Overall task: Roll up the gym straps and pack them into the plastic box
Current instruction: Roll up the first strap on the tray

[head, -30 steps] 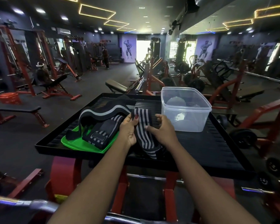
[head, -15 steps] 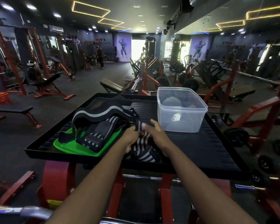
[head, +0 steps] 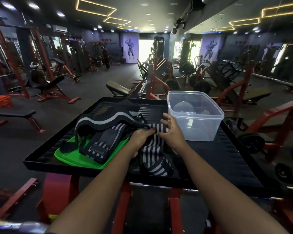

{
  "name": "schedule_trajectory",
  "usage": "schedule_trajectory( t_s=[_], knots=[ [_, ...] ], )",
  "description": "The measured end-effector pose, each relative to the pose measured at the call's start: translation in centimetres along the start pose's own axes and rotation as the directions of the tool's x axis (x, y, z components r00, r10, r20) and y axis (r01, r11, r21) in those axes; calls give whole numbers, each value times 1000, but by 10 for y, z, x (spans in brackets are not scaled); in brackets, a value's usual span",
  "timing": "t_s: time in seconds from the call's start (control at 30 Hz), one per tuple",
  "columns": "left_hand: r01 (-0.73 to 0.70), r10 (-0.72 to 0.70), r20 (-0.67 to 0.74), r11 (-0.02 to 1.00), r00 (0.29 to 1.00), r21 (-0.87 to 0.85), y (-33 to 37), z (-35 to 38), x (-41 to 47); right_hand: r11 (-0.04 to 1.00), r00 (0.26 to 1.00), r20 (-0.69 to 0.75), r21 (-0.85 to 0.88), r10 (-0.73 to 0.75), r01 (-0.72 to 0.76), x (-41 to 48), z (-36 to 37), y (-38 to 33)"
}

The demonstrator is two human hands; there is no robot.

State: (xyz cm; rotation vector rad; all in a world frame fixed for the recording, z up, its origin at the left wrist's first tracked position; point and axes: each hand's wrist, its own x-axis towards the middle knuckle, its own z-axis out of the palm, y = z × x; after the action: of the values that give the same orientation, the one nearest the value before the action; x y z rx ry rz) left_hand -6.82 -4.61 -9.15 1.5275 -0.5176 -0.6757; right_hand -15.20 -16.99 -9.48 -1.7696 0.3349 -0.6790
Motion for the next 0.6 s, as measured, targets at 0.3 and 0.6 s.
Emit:
schedule_trajectory(
  t_s=[0.3,0.6],
  knots=[
    [-238,234,-43,949,971,-209,6,11,8,945,962,-139,-263,-236,194,-9,8,-4],
    [-294,309,-147,949,940,114,-1,7,-1,922,943,-203,-341,-263,184,-5,4,0]
  ],
)
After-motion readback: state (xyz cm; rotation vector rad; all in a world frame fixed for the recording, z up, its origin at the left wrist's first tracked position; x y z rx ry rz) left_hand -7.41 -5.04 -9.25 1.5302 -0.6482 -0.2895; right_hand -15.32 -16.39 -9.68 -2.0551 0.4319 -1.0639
